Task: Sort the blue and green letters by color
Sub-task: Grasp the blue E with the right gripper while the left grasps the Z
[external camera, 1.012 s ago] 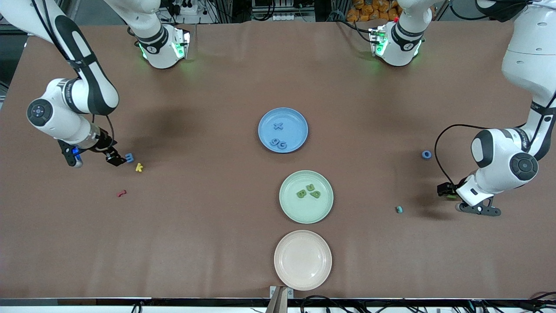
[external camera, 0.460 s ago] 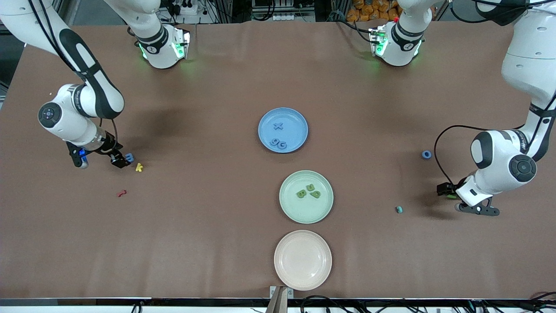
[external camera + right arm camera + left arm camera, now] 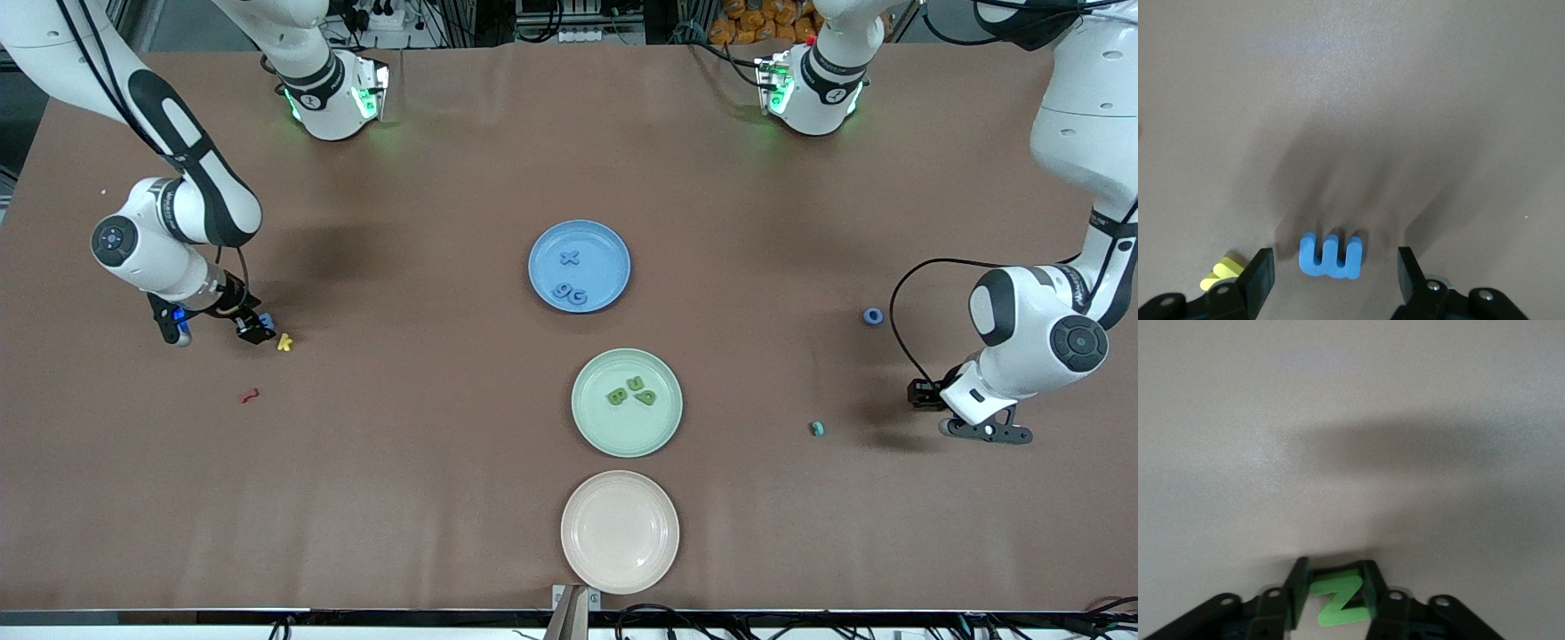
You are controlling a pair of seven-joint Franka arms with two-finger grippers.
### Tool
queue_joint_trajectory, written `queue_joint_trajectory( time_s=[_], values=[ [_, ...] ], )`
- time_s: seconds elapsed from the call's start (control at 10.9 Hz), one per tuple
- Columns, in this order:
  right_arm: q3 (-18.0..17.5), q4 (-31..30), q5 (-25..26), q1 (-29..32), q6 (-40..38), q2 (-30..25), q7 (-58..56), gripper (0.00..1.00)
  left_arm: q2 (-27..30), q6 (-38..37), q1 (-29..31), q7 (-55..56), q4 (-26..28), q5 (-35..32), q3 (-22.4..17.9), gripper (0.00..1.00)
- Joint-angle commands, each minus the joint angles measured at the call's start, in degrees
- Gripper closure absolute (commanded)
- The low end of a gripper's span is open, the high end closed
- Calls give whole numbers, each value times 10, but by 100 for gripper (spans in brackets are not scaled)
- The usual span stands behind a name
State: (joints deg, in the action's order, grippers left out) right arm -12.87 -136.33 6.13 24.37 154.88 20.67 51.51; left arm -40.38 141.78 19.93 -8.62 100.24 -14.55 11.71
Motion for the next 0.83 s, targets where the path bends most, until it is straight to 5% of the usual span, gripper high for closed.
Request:
queue_joint_trajectory(
  time_s=[0.0,0.28,0.55,0.74],
  values=[
    [0,-1,1,-2,7,5,-2,29,-3,-4,-13,61,5,-12,2,100],
    [0,2,1,-2,9,14,-3,53,7,-6,-16,66,4,-12,2,100],
    [0,6,0,-4,0,7,-3,100,16,-31,-30,104,-11,-9,9,100],
    [0,8,0,-17,-10,-12,-1,100,16,-44,-52,146,-25,-4,9,100]
  ],
)
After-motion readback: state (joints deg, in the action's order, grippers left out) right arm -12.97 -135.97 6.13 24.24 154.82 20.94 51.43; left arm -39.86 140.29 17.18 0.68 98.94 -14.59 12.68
